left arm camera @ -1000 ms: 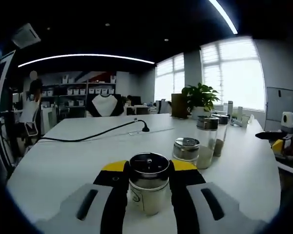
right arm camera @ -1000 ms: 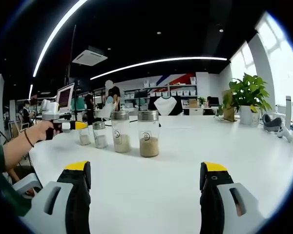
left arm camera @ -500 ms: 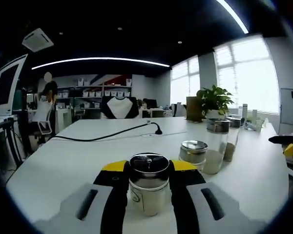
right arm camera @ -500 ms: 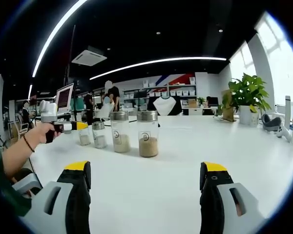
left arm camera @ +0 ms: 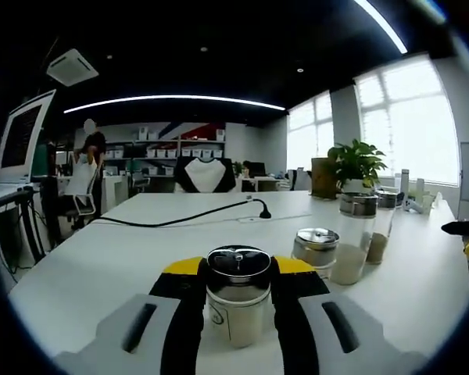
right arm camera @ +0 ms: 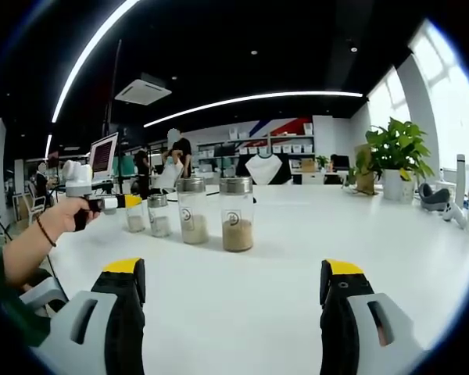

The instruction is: Rotate the seasoning bottle until the label or dispensing opening points toward the visible target arrow and the bottle remains upright within the marked orientation range

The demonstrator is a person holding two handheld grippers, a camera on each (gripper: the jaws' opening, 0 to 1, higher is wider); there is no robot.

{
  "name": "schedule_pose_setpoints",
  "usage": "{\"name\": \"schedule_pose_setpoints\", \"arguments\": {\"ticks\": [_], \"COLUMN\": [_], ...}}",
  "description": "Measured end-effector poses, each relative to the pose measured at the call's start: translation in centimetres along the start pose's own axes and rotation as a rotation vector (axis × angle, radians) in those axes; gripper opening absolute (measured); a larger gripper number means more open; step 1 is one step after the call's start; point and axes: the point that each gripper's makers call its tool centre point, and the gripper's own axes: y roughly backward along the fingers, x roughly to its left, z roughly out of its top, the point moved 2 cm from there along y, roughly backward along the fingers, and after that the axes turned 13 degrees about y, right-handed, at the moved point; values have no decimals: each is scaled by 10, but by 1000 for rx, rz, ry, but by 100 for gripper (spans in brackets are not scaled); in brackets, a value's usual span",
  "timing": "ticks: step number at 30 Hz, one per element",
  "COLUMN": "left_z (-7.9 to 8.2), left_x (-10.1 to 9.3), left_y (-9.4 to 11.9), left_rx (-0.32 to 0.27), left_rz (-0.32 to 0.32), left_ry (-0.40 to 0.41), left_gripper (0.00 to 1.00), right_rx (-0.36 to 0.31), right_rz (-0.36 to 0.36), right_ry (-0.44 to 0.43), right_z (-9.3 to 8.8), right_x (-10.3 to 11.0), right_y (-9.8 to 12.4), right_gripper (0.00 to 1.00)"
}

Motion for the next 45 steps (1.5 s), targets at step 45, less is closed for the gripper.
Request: {"name": "schedule_pose_setpoints", "arguments": {"ticks": [45], "left_z": [23], "left_x": [11], "left_y": [-8], "left_rx": [101], "left_rz": [-490], "left_ry": [-87], "left_gripper": [56], "right_rx": [-1], "right_rz": [-4], "right_ry": [6], "right_z": [1], "right_x": [-3], "right_y": [1], "right_gripper": [95]}}
